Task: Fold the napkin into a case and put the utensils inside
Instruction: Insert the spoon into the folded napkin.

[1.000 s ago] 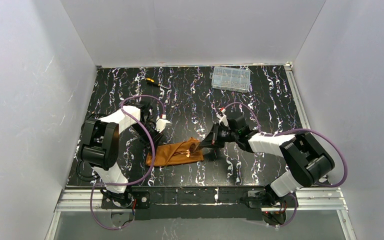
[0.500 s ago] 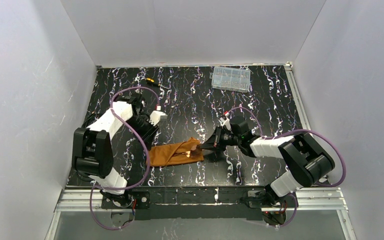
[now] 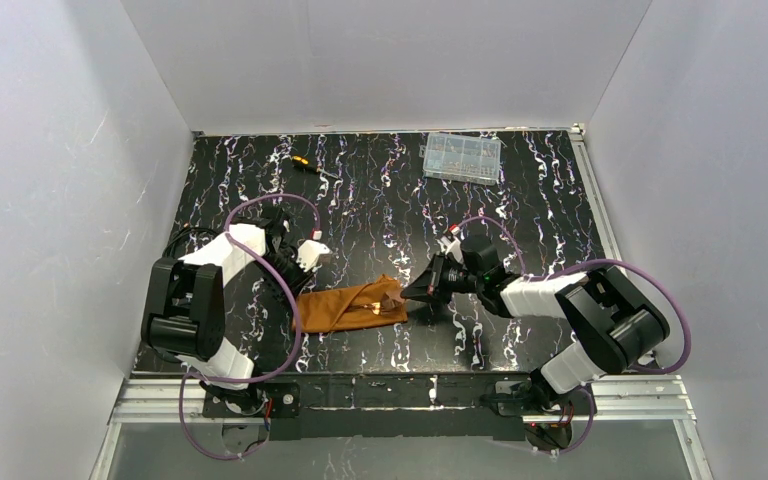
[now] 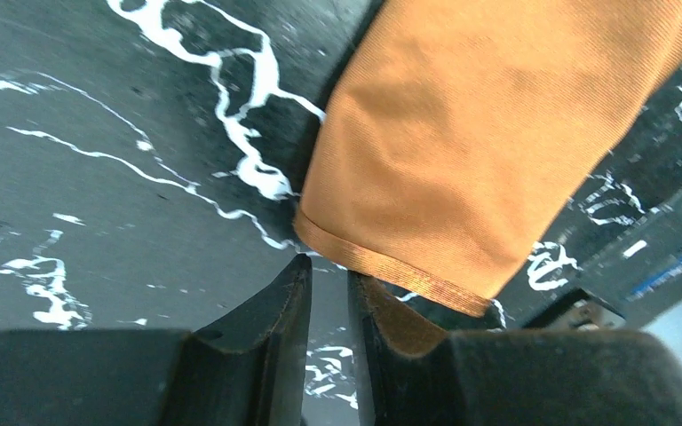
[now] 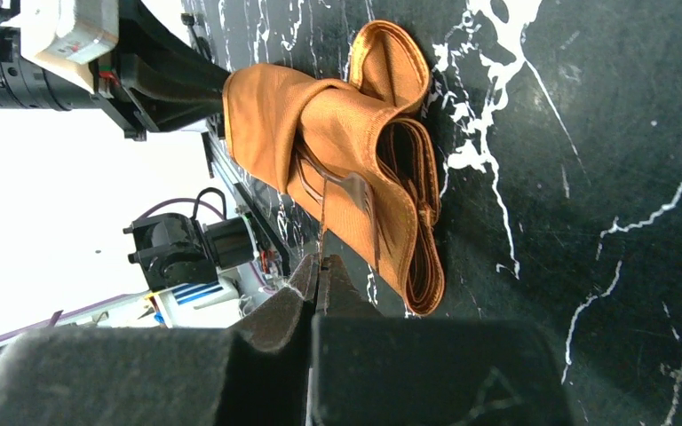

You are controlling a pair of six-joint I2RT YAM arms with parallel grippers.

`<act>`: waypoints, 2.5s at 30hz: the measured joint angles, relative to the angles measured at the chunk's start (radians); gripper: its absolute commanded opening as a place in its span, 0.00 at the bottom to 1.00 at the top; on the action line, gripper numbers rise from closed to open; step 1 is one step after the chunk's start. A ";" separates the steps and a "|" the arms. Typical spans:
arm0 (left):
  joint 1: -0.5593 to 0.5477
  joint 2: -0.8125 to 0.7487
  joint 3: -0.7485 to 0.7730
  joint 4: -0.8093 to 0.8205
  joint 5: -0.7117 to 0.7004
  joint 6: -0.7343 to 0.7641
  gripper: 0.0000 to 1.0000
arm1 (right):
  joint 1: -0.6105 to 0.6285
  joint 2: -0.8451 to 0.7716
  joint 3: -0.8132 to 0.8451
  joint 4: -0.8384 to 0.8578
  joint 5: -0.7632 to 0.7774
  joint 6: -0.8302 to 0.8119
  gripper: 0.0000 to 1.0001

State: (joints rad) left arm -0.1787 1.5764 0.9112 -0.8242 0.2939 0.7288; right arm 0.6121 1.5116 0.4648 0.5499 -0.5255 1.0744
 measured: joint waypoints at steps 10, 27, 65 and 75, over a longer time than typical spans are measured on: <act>-0.004 -0.102 -0.127 0.185 -0.014 0.093 0.17 | 0.025 0.032 -0.037 0.091 0.001 0.054 0.01; -0.014 -0.122 -0.148 0.211 -0.023 0.128 0.15 | 0.109 0.130 -0.019 0.207 0.056 0.109 0.01; -0.015 -0.122 -0.145 0.206 -0.024 0.137 0.13 | 0.188 0.079 0.180 -0.211 0.186 -0.146 0.81; -0.008 -0.143 -0.090 0.121 -0.070 0.134 0.31 | 0.186 -0.088 0.344 -0.683 0.325 -0.390 0.99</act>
State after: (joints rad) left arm -0.1864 1.4334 0.8207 -0.7033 0.2237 0.8631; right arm 0.7982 1.4239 0.8089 -0.1329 -0.2001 0.6842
